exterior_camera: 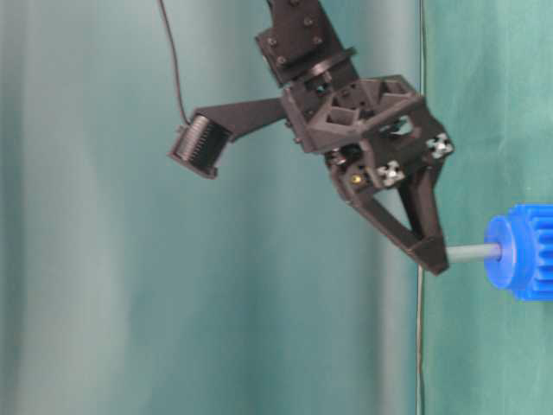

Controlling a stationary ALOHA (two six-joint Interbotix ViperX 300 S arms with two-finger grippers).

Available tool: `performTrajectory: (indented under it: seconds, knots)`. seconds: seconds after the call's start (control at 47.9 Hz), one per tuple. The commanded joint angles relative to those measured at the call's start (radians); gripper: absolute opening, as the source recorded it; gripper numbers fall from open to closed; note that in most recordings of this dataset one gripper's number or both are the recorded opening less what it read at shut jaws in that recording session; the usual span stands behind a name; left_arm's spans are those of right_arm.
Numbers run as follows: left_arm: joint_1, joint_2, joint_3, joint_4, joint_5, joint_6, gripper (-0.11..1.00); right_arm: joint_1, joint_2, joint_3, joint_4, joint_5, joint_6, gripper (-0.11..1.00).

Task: Insert the shaft placed at a random location into the center hole of the small gear at another random location.
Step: 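Lower the shaft into the gear's center hole with the right gripper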

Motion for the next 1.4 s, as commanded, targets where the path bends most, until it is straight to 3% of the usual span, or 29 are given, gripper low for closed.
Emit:
performTrajectory:
  seconds: [0.0, 1.252, 1.294, 1.378]
  knots:
    - [0.002, 0.003, -0.023, 0.003, -0.009, -0.002, 0.00, -0.008, -0.003, -0.014, -0.003, -0.018, -0.017, 0.13]
    - [0.002, 0.008, -0.021, 0.003, -0.009, -0.002, 0.00, -0.008, 0.058, -0.011, 0.003, -0.040, -0.008, 0.14]
    - [0.002, 0.008, -0.021, 0.003, -0.009, -0.002, 0.00, -0.008, 0.058, -0.012, 0.003, -0.040, -0.008, 0.18]
    - [0.002, 0.008, -0.021, 0.003, -0.009, -0.002, 0.00, -0.008, 0.057, -0.015, 0.009, -0.040, -0.006, 0.41]
